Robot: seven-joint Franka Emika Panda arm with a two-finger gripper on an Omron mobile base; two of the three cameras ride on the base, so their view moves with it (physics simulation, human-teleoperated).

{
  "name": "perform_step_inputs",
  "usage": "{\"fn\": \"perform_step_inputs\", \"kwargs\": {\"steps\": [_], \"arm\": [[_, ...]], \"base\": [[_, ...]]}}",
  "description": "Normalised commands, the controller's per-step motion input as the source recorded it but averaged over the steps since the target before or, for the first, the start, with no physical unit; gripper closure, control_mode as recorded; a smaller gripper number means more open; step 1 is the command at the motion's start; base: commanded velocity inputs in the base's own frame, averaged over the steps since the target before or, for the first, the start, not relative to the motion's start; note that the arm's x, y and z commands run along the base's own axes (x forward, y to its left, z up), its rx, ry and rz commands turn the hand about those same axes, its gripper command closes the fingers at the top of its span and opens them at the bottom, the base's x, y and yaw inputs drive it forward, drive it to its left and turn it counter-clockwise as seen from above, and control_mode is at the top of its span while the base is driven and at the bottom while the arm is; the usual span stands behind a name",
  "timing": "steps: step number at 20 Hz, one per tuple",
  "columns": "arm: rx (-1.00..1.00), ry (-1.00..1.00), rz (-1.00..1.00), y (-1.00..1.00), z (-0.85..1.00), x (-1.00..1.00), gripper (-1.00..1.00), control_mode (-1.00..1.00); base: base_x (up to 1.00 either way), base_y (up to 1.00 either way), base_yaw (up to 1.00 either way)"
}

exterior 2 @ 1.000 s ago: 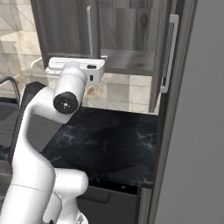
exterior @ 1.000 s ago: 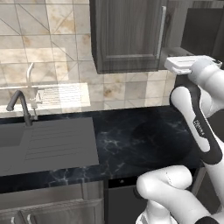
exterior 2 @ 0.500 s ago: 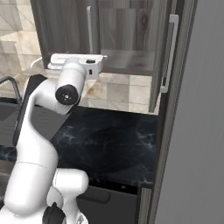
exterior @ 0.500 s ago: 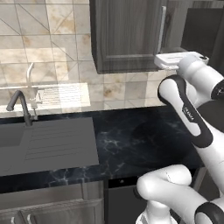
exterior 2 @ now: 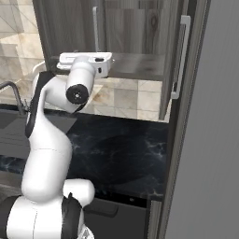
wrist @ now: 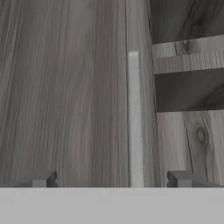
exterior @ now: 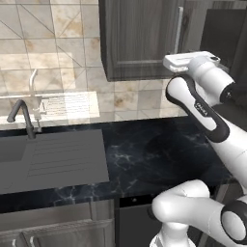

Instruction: Open the cabinet and move the ladle to the pot. Then close the cabinet.

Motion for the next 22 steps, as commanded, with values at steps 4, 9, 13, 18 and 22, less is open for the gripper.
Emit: {"fn": "perform_step_inputs", "kwargs": {"steps": [4,9,13,18,22], "arm": [[0.00,-0.12,0.00,-0.08,0.00,0.22,-1.00,-1.00],[0.00,-0.09,0.00,-0.01,0.00,0.25,-1.00,-1.00],[0.00,-0.09,0.00,-0.04,0.00,0.24,-1.00,-1.00],[0.00,-0.02,0.00,-0.09,0.00,0.23,-1.00,-1.00],[0.00,0.00,0.00,-0.11,0.00,0.14,-1.00,-1.00]], "base": [[0.00,0.00,0.00],[0.00,0.00,0.00],[0.00,0.00,0.00],[0.00,0.00,0.00],[0.00,0.00,0.00]]}}
